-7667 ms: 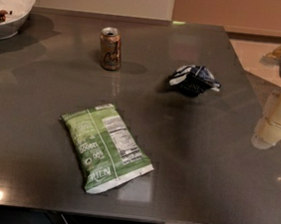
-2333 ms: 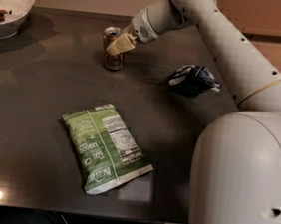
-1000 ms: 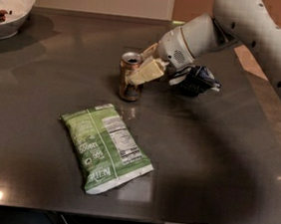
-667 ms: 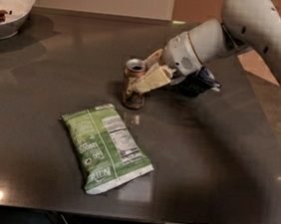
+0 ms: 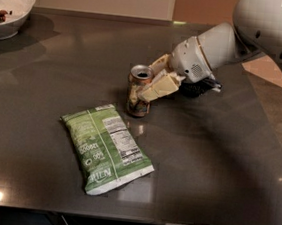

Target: Move orange can near green jalapeno chip bag

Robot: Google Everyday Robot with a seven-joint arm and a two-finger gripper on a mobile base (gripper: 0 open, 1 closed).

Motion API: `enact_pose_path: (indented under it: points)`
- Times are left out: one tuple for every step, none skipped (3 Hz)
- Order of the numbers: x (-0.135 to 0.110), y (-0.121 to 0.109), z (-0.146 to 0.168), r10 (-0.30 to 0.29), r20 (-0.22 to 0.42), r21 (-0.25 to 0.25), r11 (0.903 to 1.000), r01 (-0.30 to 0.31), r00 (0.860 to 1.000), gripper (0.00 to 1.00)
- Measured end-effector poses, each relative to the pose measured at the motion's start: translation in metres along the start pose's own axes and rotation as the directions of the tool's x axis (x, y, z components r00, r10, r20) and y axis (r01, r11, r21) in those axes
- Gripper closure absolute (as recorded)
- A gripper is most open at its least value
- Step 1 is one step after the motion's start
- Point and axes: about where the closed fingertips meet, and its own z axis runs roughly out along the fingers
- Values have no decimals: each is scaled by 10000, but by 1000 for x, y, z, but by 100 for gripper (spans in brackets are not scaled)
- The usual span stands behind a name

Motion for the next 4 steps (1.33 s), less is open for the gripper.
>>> enact_pose_path:
  points:
    - [-1, 12, 1, -73, 188, -272, 9996, 78, 9998, 34]
    - [-1, 22, 4, -91, 318, -511, 9986, 107, 9995, 11]
    - [-2, 30, 5, -133, 302, -626, 9979, 152, 9995, 0]
    - [-1, 30, 5, -133, 301, -630, 9979, 152, 9995, 0]
